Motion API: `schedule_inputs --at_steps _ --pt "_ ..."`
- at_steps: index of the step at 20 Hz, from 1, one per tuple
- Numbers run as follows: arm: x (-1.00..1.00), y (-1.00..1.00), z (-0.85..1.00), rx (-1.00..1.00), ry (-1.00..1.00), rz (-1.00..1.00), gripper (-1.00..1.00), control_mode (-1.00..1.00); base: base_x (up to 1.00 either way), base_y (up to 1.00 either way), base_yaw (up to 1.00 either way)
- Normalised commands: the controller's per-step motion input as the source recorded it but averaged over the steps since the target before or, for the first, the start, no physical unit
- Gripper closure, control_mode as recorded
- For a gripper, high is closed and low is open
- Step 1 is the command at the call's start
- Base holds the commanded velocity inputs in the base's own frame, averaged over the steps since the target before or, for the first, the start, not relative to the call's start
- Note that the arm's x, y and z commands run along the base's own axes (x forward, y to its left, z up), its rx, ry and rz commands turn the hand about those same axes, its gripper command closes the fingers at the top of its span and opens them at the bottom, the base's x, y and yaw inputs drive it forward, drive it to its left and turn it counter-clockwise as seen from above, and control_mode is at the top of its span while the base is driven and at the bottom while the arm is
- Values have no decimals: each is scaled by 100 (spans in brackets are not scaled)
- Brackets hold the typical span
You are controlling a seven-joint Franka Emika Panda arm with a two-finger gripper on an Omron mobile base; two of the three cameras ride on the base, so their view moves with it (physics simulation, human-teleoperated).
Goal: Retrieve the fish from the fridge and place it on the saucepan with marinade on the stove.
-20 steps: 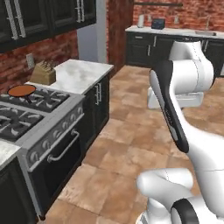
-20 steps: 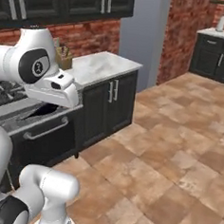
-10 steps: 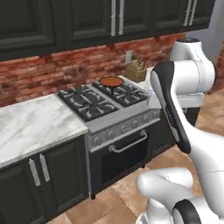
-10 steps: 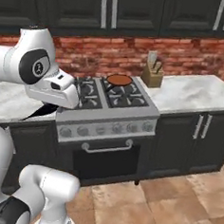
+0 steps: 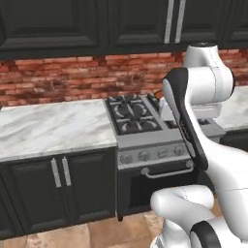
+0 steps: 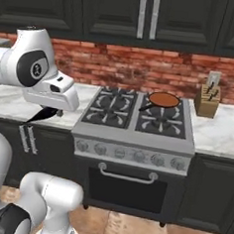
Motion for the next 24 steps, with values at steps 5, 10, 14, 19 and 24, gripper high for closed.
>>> schedule_inputs --at_steps 5,10,14,19,24 --pt "0 0 0 0 0 0 100 100 19 -100 38" --pt "0 0 0 0 0 0 100 100 61 -93 17" --pt "0 0 0 0 0 0 100 100 84 -61 -2" --pt "0 0 0 0 0 0 100 100 59 -6 -15" --pt "0 0 0 0 0 0 100 100 30 0 -22"
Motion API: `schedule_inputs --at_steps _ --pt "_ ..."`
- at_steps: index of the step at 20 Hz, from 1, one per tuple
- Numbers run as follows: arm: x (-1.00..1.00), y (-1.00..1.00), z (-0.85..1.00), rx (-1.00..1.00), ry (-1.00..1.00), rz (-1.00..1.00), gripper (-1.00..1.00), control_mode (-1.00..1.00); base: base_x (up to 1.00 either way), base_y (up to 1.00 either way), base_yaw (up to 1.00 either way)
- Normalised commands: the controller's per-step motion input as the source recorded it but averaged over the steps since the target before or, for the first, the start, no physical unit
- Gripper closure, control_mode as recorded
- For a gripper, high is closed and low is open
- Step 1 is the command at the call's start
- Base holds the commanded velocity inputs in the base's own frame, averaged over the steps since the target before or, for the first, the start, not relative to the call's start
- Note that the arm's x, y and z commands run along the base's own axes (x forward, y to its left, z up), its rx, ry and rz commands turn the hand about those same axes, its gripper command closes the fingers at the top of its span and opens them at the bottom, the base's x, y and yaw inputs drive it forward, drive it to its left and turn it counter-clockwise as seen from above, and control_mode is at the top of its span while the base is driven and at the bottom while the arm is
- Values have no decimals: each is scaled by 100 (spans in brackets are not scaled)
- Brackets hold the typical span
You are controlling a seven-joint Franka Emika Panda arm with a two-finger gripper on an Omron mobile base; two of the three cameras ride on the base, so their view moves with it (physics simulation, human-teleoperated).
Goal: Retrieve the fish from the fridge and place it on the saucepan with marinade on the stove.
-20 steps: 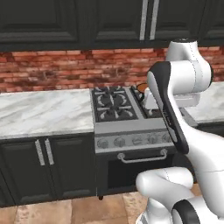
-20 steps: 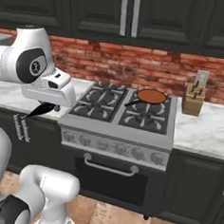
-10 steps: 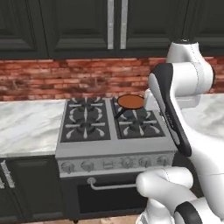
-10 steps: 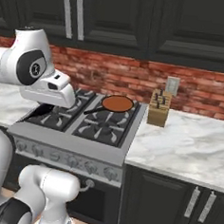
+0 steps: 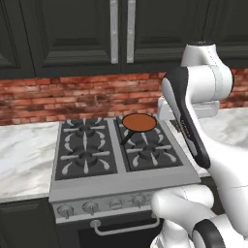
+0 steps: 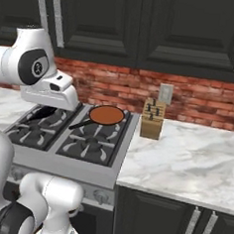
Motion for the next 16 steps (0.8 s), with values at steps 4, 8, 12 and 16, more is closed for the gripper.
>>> schedule_inputs --at_steps 4,8,12,16 --pt "0 0 0 0 0 0 100 100 17 2 -21" --pt "0 0 0 0 0 0 100 100 10 6 -12" --pt "0 0 0 0 0 0 100 100 11 29 -2" --pt "19 21 -96 2 0 0 100 -100 0 0 0"
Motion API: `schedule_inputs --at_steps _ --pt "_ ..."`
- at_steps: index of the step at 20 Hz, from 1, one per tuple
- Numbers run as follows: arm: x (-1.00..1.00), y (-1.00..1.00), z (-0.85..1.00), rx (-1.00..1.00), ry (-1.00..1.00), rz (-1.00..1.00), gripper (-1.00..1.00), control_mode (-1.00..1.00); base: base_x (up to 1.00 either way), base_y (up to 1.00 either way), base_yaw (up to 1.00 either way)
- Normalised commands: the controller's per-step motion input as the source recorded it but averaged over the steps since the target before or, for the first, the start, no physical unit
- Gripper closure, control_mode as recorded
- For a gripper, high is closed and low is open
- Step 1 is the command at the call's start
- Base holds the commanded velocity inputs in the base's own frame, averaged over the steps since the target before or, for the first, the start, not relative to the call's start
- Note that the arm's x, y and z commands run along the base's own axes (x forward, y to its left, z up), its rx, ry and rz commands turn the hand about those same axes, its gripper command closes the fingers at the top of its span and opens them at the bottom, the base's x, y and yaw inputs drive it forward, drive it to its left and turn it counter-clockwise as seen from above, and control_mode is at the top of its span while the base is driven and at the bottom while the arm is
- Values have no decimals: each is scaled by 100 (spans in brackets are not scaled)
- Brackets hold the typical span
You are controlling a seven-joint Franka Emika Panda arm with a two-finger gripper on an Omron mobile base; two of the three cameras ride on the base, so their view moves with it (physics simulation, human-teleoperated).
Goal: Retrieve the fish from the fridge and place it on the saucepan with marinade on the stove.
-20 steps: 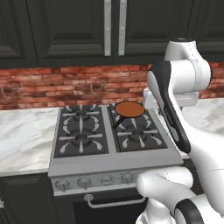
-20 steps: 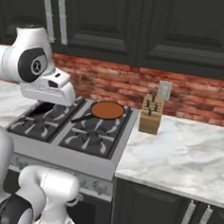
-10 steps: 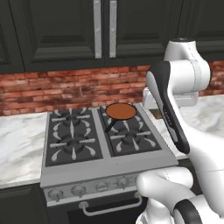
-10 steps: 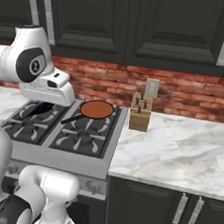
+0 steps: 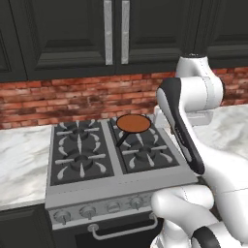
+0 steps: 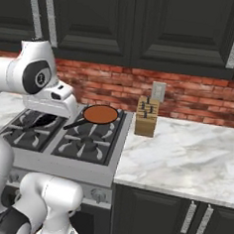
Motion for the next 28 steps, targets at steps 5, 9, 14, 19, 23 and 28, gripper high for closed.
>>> schedule_inputs --at_steps 5,9,14,19,23,28 --pt "45 4 -91 6 0 0 100 -100 0 0 0" --pt "61 -6 -38 4 0 0 100 -100 0 0 0" --pt "47 -5 -42 0 -10 1 100 -100 0 0 0" --pt "32 0 -11 0 -30 8 100 -100 0 0 0" --pt "64 0 0 0 -21 9 100 -100 0 0 0" --pt "73 -1 -5 0 -15 5 100 -100 0 0 0"
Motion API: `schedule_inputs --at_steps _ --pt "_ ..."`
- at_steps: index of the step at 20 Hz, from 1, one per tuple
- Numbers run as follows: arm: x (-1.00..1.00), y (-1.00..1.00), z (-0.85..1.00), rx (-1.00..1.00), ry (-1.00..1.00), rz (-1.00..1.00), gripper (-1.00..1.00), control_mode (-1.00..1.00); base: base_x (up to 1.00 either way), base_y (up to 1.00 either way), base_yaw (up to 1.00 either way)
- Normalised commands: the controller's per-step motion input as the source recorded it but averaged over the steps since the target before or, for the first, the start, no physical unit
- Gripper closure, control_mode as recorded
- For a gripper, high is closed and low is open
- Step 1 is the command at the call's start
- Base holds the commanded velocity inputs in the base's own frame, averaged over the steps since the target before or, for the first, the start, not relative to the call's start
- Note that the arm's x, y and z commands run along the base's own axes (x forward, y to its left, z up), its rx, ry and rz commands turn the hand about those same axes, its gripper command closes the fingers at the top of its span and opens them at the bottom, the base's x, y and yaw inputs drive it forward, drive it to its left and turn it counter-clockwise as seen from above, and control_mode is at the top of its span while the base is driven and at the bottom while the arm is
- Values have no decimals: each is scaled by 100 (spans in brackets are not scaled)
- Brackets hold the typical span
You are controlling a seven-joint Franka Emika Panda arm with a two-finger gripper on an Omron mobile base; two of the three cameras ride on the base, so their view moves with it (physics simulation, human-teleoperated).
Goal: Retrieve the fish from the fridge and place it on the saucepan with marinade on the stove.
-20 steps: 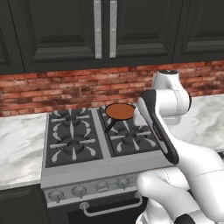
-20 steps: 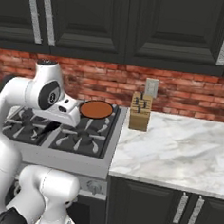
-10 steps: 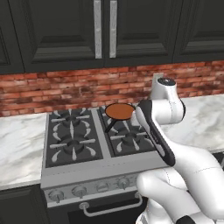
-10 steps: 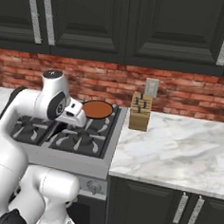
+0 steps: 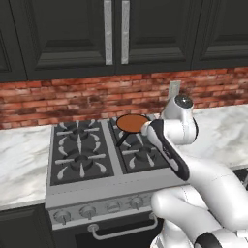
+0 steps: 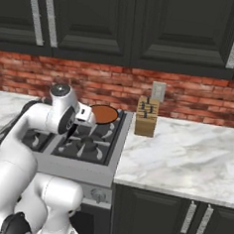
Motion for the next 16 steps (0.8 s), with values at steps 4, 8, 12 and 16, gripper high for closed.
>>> schedule_inputs --at_steps 4,8,12,16 --pt "77 -1 -1 1 -6 2 100 -100 0 0 0" --pt "84 0 -2 1 0 0 100 -100 0 0 0" --pt "84 0 -4 2 2 0 100 -100 0 0 0" --pt "89 0 -2 2 9 0 100 -100 0 0 0"
